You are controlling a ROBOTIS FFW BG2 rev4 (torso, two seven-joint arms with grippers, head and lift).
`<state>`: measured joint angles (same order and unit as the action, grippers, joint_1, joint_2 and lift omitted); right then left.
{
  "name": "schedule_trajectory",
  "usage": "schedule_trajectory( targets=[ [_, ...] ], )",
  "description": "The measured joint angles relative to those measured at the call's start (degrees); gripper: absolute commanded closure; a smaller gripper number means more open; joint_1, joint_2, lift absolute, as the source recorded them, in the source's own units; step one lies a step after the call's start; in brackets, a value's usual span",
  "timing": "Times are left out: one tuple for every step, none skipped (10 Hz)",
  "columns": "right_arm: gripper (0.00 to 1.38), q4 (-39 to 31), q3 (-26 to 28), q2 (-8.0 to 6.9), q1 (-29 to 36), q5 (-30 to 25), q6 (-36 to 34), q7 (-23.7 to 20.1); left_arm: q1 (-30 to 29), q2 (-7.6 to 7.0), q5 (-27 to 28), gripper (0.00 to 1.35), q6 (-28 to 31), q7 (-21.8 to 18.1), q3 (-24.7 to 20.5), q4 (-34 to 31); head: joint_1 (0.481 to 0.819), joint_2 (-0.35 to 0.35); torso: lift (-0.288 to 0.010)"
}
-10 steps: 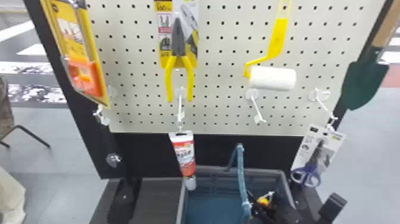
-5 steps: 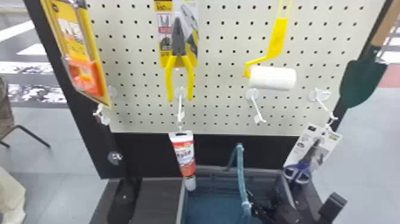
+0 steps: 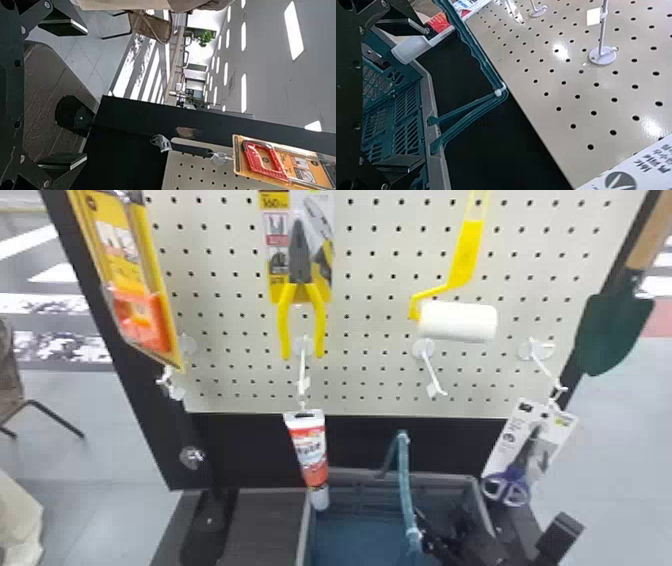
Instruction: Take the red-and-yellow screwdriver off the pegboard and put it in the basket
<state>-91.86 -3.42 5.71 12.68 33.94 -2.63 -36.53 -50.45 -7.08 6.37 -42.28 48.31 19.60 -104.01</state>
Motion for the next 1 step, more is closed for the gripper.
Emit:
schedule_trajectory(
  targets=[
    [0.16,-1.42,0.07,0.06,0.28,-1.24,0.0,0.38,-0.01,0.04,0.04,0.18,0.01,0.01,0.0,0.0,0.549,0.0,-0.1]
  ],
)
